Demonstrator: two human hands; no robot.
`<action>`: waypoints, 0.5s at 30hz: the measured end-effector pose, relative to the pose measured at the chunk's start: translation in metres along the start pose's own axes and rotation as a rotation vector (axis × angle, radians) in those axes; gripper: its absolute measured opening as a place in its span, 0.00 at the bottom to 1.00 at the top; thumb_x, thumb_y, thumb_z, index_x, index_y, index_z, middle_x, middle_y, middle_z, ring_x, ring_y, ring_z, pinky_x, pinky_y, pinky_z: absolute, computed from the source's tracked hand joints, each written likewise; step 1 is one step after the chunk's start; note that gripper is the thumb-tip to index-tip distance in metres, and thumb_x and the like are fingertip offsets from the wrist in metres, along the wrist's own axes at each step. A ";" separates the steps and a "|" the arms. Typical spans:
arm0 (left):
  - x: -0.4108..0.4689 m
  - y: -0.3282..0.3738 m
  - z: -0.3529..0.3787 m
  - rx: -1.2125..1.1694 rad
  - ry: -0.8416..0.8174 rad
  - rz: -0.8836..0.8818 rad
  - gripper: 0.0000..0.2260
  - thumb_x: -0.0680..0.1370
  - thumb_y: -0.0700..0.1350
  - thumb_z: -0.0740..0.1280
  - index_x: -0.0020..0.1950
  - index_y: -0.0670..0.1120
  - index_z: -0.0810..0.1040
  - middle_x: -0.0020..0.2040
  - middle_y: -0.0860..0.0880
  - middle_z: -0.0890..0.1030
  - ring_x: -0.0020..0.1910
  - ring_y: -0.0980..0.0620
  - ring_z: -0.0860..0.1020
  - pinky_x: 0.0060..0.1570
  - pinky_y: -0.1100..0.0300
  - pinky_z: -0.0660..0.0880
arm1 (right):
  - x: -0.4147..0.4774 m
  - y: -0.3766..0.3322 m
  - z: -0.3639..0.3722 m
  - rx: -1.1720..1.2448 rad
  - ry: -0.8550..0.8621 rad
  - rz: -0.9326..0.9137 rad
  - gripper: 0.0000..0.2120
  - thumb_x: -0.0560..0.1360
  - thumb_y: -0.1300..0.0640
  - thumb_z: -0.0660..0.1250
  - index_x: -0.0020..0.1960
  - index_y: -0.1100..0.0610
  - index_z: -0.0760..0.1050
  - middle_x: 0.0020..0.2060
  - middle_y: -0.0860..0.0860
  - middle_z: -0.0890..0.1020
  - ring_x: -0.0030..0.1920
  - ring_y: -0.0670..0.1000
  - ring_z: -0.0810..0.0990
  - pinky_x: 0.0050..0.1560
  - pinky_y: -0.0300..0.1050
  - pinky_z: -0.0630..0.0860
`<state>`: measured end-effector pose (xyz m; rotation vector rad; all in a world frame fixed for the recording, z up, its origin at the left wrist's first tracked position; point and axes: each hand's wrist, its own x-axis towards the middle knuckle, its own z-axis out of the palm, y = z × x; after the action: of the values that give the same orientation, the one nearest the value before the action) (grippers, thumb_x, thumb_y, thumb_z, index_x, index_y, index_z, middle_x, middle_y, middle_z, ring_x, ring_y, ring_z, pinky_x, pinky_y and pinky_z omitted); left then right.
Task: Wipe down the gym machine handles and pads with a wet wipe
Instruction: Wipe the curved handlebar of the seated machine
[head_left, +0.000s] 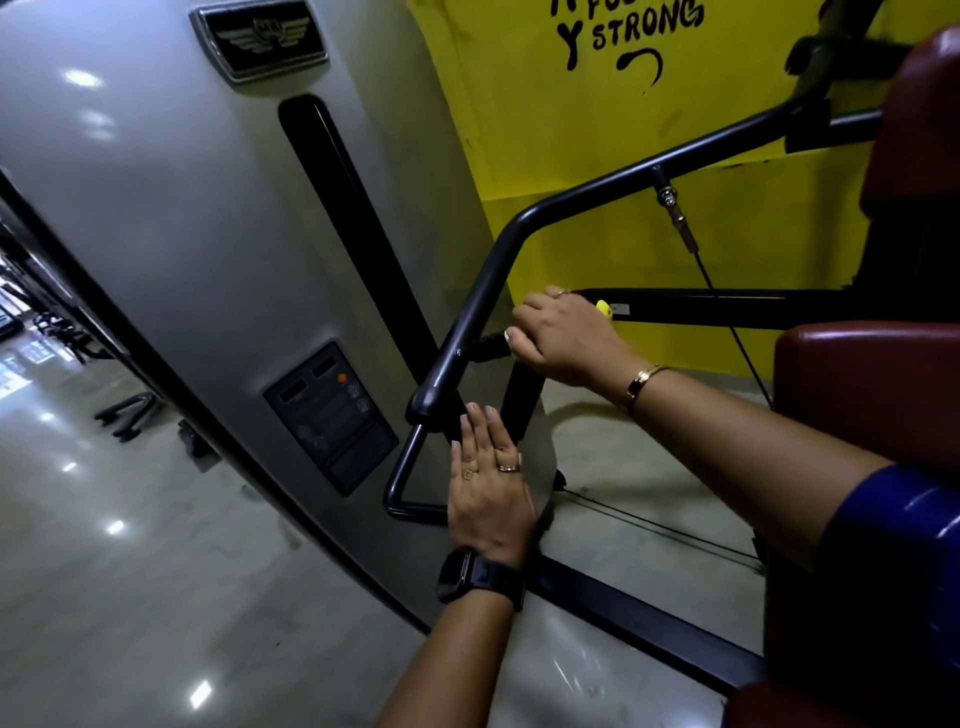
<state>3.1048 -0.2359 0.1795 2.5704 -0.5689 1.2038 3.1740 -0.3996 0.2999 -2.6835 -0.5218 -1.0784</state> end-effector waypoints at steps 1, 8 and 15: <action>-0.001 -0.001 0.001 0.000 0.002 -0.007 0.33 0.78 0.44 0.53 0.79 0.39 0.41 0.80 0.42 0.43 0.79 0.45 0.47 0.74 0.52 0.50 | -0.001 -0.001 0.001 0.057 -0.013 0.079 0.16 0.79 0.50 0.56 0.46 0.60 0.75 0.42 0.57 0.78 0.45 0.58 0.75 0.43 0.48 0.66; 0.001 0.000 -0.001 -0.002 -0.041 -0.022 0.32 0.79 0.43 0.54 0.80 0.42 0.42 0.80 0.43 0.47 0.79 0.48 0.44 0.72 0.51 0.58 | -0.007 -0.020 0.010 0.574 0.054 0.636 0.15 0.81 0.54 0.58 0.62 0.63 0.69 0.57 0.60 0.73 0.56 0.59 0.73 0.48 0.46 0.66; 0.004 0.003 -0.009 -0.043 -0.128 -0.080 0.25 0.82 0.47 0.50 0.77 0.38 0.56 0.76 0.40 0.62 0.77 0.46 0.55 0.72 0.51 0.58 | -0.028 -0.047 0.014 0.913 0.097 0.939 0.18 0.83 0.50 0.53 0.64 0.63 0.67 0.57 0.62 0.77 0.56 0.60 0.76 0.42 0.42 0.65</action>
<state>3.1000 -0.2364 0.1887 2.6211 -0.5065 0.9958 3.1457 -0.3586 0.2730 -1.6867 0.2427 -0.4827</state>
